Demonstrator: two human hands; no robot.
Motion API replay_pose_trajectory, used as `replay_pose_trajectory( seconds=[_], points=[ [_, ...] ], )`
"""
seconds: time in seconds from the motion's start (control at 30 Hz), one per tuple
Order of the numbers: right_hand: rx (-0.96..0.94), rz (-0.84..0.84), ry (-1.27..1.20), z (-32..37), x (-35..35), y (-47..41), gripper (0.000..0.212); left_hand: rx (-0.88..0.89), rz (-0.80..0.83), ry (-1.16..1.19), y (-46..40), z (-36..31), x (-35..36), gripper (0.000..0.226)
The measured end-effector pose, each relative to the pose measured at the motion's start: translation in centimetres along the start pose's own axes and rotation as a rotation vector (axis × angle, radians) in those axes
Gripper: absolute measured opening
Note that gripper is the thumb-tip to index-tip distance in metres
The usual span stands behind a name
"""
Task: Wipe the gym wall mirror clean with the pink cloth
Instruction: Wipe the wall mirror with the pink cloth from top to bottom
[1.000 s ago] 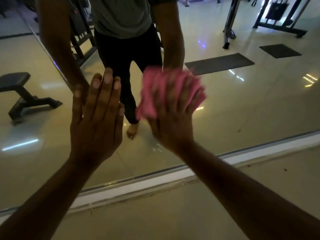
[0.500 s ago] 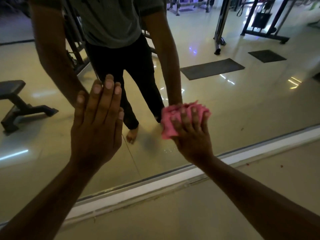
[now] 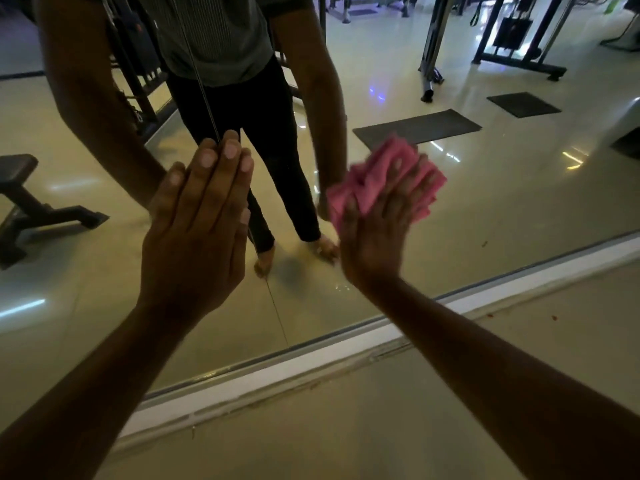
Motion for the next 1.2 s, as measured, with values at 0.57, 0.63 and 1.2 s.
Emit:
replay_pose_trajectory(
  seconds=[0.57,0.63,1.2],
  points=[
    [-0.619,0.264,0.019,9.0,1.4,0.4,0.083,-0.124,-0.06,-0.126,1.5,3.7,-3.3,0.066],
    [-0.737,0.348,0.087,5.8,1.3,3.5,0.087,-0.102,-0.039,-0.14,1.5,4.0,-3.7,0.065],
    [-0.352,0.173,0.188,7.3,-0.5,2.0,0.08,-0.108,-0.018,-0.08,5.3,9.6,-4.8,0.066]
  ],
)
Point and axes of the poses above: each hand's wrist, its own y-axis away from the middle knuckle, its own x-axis out of the palm, z = x × y, the point moved 2 cm from there along -y, towards the middle knuckle, and after that the axes turned 8 degrees about -x, right-handed, at the moved point
